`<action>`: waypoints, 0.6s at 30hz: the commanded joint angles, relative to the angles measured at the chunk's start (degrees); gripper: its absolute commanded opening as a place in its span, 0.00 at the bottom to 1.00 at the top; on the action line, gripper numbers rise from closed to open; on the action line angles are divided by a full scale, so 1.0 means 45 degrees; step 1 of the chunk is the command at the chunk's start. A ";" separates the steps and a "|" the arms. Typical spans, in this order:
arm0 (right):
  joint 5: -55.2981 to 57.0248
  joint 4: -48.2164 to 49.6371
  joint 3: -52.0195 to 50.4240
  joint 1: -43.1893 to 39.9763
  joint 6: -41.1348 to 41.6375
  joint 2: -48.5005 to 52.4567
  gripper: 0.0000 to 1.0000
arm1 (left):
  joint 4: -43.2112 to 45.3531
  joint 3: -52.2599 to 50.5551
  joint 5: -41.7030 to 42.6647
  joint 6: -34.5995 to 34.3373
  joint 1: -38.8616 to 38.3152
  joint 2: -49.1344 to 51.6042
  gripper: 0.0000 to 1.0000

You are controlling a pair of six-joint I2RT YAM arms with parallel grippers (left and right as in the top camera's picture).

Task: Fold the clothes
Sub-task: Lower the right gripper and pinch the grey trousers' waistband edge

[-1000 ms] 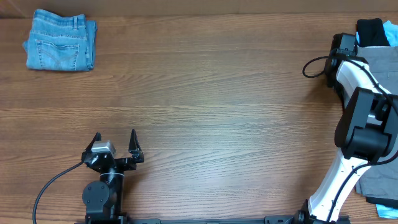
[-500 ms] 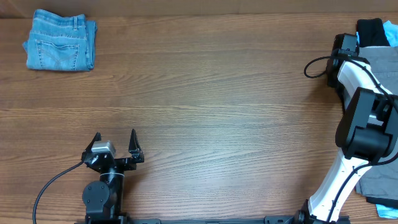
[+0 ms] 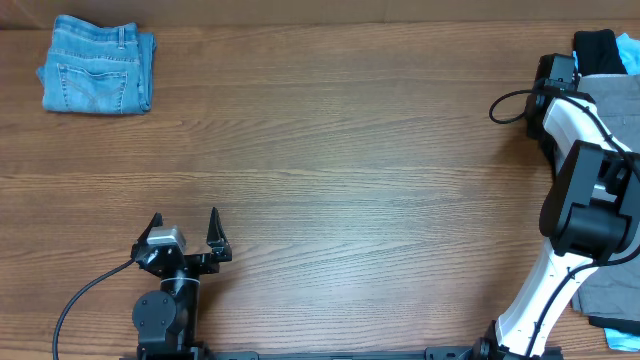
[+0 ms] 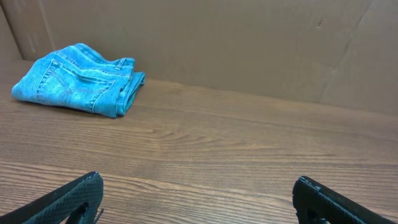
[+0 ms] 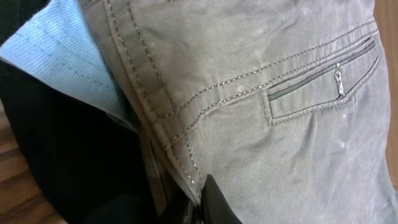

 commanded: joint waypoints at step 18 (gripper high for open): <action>-0.0554 -0.0063 0.0369 -0.0063 0.0083 0.0185 0.59 | 0.0000 -0.0044 -0.0121 0.0049 -0.0083 -0.0097 1.00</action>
